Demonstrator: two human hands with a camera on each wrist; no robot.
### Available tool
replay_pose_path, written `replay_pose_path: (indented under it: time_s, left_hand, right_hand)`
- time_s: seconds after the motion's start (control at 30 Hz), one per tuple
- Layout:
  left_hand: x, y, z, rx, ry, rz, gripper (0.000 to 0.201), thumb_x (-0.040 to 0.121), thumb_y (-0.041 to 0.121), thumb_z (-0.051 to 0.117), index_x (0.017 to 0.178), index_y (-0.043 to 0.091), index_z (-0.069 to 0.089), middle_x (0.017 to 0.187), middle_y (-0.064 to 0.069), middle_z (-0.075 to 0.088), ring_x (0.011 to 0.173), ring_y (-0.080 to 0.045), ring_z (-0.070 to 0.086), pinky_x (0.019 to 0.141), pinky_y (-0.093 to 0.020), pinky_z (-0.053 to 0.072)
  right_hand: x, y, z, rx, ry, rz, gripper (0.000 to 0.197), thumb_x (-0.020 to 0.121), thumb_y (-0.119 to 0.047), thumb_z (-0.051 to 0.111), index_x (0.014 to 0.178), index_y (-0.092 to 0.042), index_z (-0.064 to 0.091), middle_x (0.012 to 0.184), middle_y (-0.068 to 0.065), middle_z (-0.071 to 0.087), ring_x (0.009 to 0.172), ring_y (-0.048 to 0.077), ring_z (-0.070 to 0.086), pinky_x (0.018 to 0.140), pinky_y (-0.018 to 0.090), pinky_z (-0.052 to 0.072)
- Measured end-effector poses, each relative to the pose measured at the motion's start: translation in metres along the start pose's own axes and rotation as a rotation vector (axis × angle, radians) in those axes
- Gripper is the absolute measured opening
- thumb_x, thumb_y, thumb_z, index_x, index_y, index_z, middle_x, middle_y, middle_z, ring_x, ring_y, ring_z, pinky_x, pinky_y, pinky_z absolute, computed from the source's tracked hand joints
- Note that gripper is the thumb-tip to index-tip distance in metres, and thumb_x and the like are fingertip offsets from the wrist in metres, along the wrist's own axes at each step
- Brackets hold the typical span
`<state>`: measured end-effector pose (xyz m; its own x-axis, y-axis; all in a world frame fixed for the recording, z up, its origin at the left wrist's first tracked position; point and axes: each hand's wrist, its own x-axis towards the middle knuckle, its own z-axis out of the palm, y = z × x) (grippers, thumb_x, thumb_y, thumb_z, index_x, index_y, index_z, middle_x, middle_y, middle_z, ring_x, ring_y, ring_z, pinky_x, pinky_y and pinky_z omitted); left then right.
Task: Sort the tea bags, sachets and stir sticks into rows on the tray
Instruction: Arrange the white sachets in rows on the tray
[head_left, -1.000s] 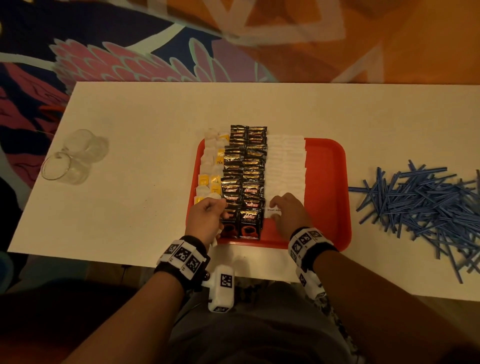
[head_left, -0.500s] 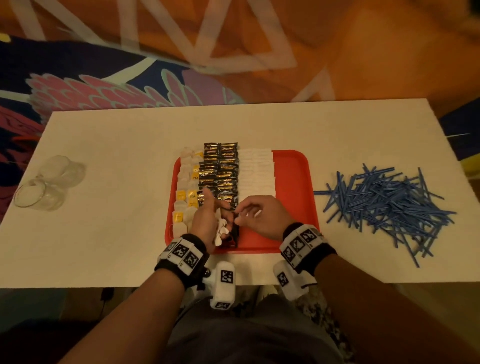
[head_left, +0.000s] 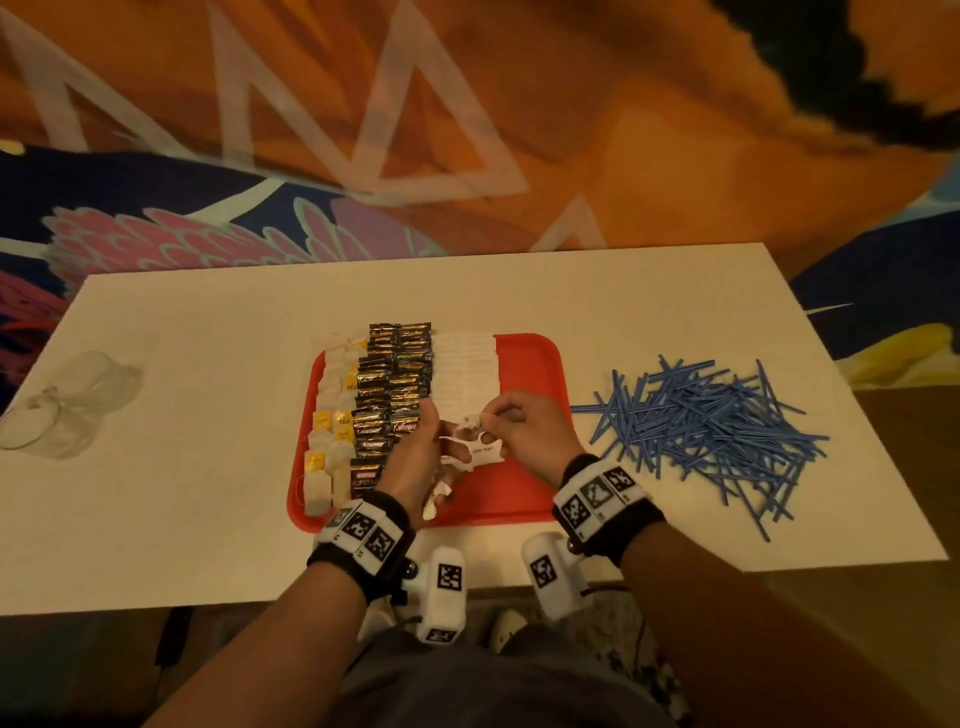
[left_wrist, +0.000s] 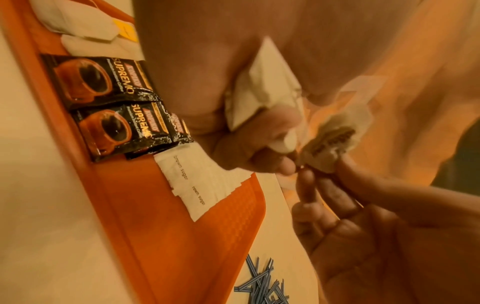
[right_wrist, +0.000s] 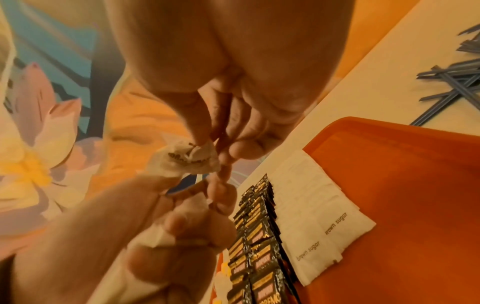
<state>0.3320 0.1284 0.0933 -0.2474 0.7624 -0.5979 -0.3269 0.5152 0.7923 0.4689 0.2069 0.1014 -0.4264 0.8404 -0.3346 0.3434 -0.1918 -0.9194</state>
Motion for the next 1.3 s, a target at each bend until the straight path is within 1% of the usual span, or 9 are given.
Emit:
replay_pose_path:
  time_s: [0.1,0.23,0.3,0.5,0.63,0.87,1.0,1.17,1.3]
  left_hand:
    - [-0.009,-0.002,0.002,0.07,0.008,0.085,0.063,0.096,0.065,0.035,0.106,0.012,0.067,0.053,0.01,0.056,0.037,-0.01,0.037,0.038,-0.021,0.028]
    - [-0.014,-0.003,0.009,0.246,0.051,0.313,0.027,0.091,0.038,0.067,0.113,0.022,0.07,0.091,0.003,0.067,0.049,-0.011,0.046,0.048,-0.026,0.038]
    - [-0.013,0.0,0.013,0.276,0.125,0.354,0.016,0.091,0.03,0.069,0.103,0.019,0.074,0.091,0.001,0.071,0.056,-0.011,0.051,0.051,-0.027,0.042]
    - [-0.014,0.002,0.016,0.244,0.189,0.322,0.017,0.096,0.024,0.064,0.083,0.014,0.07,0.059,0.006,0.053,0.046,-0.007,0.044,0.041,-0.022,0.034]
    - [-0.016,0.004,0.019,0.298,0.105,0.329,0.01,0.094,0.022,0.066,0.096,0.013,0.069,0.072,-0.003,0.061,0.053,-0.011,0.051,0.049,-0.027,0.039]
    - [-0.009,0.007,0.02,0.245,0.17,0.309,0.012,0.098,0.023,0.061,0.092,0.017,0.069,0.066,-0.002,0.057,0.062,-0.018,0.05,0.049,-0.026,0.039]
    - [-0.006,0.009,0.023,0.125,0.218,0.288,0.012,0.098,0.026,0.06,0.098,0.017,0.069,0.071,-0.003,0.062,0.058,-0.011,0.054,0.047,-0.025,0.04]
    - [-0.003,0.007,0.019,0.09,0.153,0.211,0.014,0.092,0.022,0.07,0.091,0.009,0.064,0.084,-0.008,0.071,0.046,-0.003,0.055,0.043,-0.021,0.04]
    - [0.004,0.007,0.006,0.075,0.194,0.201,0.007,0.089,0.016,0.073,0.094,0.016,0.067,0.088,-0.004,0.069,0.06,-0.008,0.057,0.059,-0.027,0.044]
  right_hand:
    - [-0.002,-0.004,-0.009,0.039,0.008,0.044,0.014,0.091,-0.008,0.061,0.079,-0.016,0.062,0.073,0.003,0.069,0.068,0.015,0.067,0.064,0.036,0.05]
    - [-0.008,-0.01,-0.011,0.036,-0.028,0.064,0.014,0.093,-0.006,0.057,0.081,-0.013,0.061,0.072,0.003,0.067,0.06,0.013,0.064,0.056,0.027,0.046]
    - [-0.01,-0.012,-0.01,0.081,-0.061,0.082,0.012,0.094,-0.005,0.057,0.083,-0.011,0.061,0.074,0.006,0.068,0.06,0.014,0.063,0.052,0.024,0.044]
    - [-0.014,-0.007,-0.013,0.136,-0.019,0.118,0.008,0.093,-0.009,0.059,0.087,-0.012,0.061,0.082,0.005,0.066,0.073,0.017,0.063,0.06,0.029,0.048]
    - [-0.015,-0.009,-0.017,0.123,-0.081,0.032,0.015,0.083,-0.018,0.076,0.094,-0.021,0.066,0.092,-0.002,0.068,0.078,0.013,0.065,0.063,0.026,0.051]
    - [-0.005,-0.005,-0.012,0.28,0.035,0.135,0.013,0.097,-0.011,0.057,0.089,-0.006,0.067,0.084,0.012,0.069,0.059,0.013,0.063,0.055,0.027,0.051]
    - [0.0,-0.003,-0.002,0.321,0.108,0.146,0.013,0.097,-0.014,0.057,0.088,-0.011,0.067,0.093,0.017,0.073,0.075,0.028,0.066,0.067,0.039,0.057]
    - [0.003,-0.003,0.003,0.405,0.182,0.174,0.012,0.098,-0.012,0.055,0.1,-0.004,0.064,0.097,0.018,0.07,0.073,0.021,0.064,0.06,0.024,0.054]
    - [0.002,0.002,0.0,0.376,0.172,0.222,0.011,0.097,-0.007,0.054,0.1,-0.002,0.062,0.1,0.018,0.069,0.068,0.017,0.068,0.054,0.023,0.052]
